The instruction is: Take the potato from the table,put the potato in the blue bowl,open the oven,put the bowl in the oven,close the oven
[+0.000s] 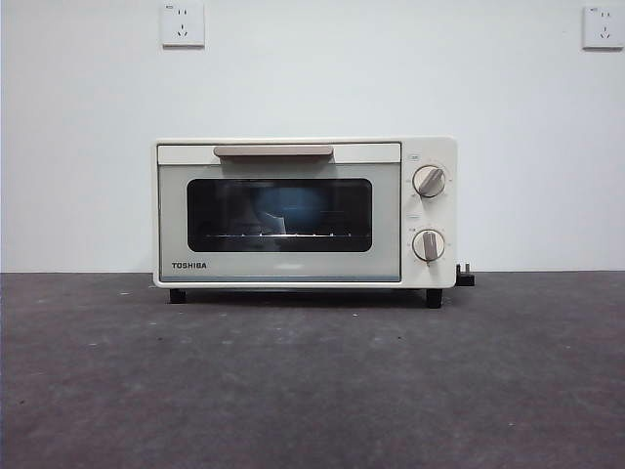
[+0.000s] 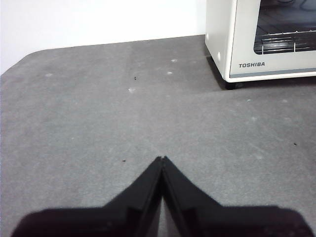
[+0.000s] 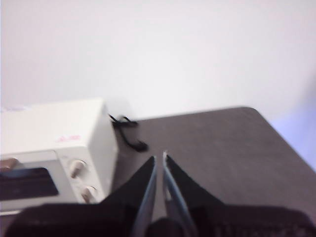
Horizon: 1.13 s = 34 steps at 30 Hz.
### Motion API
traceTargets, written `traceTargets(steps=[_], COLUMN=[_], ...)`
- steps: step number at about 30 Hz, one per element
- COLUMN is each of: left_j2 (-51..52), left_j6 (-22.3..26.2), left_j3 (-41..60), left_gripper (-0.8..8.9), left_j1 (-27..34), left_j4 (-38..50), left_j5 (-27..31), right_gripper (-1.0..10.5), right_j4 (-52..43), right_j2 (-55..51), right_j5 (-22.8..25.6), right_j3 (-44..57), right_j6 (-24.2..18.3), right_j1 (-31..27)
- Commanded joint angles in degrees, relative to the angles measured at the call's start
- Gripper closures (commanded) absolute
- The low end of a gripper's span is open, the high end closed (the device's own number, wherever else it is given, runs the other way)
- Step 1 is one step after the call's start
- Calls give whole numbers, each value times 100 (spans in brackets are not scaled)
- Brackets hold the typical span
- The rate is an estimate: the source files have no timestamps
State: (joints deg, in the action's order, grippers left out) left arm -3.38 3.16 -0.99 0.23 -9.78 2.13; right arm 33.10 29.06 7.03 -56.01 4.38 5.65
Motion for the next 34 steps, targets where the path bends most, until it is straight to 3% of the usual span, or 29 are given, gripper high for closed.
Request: traceTargets(steps=[1, 3, 8, 15, 20, 34], left_j2=[-2, -2, -2, -2, -2, -13], left_j6=[-44, -44, -44, -44, -44, -44], left_j3=[57, 57, 57, 57, 57, 57], left_gripper=[817, 818, 818, 818, 817, 817], left_j1=[11, 11, 11, 11, 11, 11], left_j4=[44, 44, 44, 44, 44, 42], left_j5=[-22, -22, -22, -22, -22, -22], right_gripper=[916, 916, 916, 916, 916, 916], right_j4=[-1274, -1921, -2710, -3504, -3648, -2236], right_j2=[-387, -667, -1375, -2240, -2638, -2863], right_j5=[-1113, -1349, -1329, -728, -592, -592], right_j3=[1349, 2076, 3569, 5101, 5499, 5521], right_j6=[-192, -382, -717, -293, -328, -444], right_j1=[-367, -503, -603, -728, -728, -728])
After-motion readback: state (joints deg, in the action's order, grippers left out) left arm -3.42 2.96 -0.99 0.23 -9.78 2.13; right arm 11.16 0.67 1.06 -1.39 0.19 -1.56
